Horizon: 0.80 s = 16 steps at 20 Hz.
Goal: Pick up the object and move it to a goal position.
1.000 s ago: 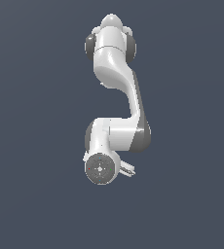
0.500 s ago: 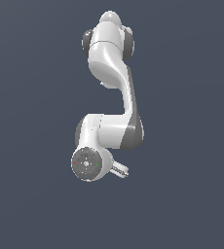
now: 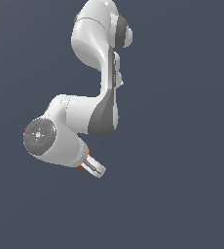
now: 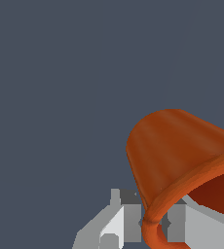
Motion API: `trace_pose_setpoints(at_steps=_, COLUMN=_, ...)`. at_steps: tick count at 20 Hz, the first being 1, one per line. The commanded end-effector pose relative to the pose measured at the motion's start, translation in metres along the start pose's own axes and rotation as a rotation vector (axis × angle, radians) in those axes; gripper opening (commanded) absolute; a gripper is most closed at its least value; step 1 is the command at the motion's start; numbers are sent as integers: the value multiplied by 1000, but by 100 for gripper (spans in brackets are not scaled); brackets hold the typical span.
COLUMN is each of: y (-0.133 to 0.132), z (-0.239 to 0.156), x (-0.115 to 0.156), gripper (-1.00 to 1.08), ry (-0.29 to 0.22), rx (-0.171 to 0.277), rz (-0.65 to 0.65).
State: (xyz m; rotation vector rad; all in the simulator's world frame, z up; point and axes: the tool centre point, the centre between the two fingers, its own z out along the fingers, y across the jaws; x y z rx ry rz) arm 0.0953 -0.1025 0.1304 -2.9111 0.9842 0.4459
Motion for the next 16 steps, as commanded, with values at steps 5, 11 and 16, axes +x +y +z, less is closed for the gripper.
trace_pose_setpoints(at_steps=5, y=43, z=-42, x=18, gripper=-100, ry=84, rx=73, rz=96)
trace_pose_setpoints(at_steps=11, y=66, z=-61, x=23, gripper=-100, ry=124, rx=109, rz=143)
trace_pose_setpoints(at_steps=16, y=72, z=-66, x=24, gripper=-100, ry=134, rx=118, rz=155)
